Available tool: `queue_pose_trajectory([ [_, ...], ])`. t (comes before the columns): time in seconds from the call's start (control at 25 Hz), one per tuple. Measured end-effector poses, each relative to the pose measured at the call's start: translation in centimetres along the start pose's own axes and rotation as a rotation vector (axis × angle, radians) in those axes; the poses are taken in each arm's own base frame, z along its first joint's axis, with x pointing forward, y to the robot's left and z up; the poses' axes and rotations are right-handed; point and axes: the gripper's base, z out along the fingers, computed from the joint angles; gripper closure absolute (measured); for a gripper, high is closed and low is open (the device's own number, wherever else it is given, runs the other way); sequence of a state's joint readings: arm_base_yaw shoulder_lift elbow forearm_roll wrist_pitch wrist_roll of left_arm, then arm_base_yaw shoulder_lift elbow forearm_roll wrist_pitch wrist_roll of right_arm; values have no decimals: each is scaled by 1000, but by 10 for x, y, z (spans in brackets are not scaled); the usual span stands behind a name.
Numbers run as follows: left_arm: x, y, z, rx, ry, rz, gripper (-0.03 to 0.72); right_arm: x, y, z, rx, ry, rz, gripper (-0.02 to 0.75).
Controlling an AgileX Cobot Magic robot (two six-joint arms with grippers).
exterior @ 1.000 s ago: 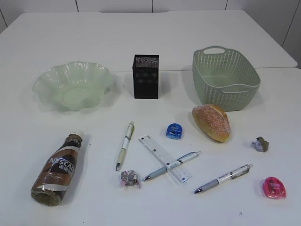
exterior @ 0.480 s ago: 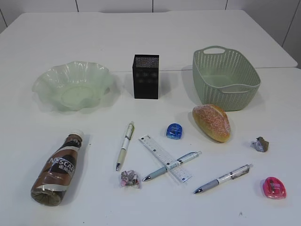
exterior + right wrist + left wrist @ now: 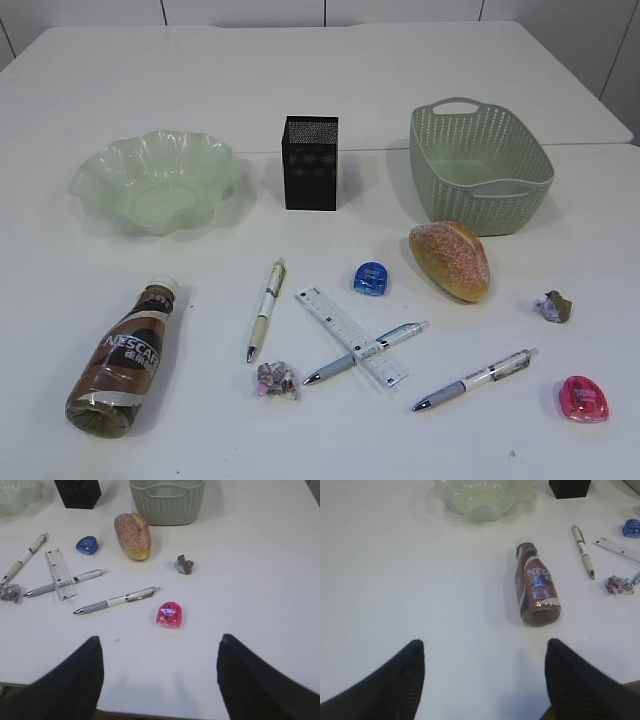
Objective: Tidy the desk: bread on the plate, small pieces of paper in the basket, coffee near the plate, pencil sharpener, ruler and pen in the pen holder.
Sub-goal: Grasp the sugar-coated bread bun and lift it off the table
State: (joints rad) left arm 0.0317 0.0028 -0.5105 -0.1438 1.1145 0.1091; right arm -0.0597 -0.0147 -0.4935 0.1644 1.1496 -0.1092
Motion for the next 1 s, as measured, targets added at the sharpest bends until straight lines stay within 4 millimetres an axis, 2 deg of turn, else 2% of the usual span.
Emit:
queue_pose_trajectory([
  [0.32,0,-1,0,7,-1,-4,161,-14,3,17,-65,109,59,186],
  [0.68,-7,1,11,30,85,-3,162,-70,-4,45,-61,186,102,186],
  [0.8,-18,4,12,8,113,12,162,-86,-8,58,-54,172,106,186],
  [1.0,-62,7,3,-20,106,28,181,-105,-8,78,-87,118,158,186],
])
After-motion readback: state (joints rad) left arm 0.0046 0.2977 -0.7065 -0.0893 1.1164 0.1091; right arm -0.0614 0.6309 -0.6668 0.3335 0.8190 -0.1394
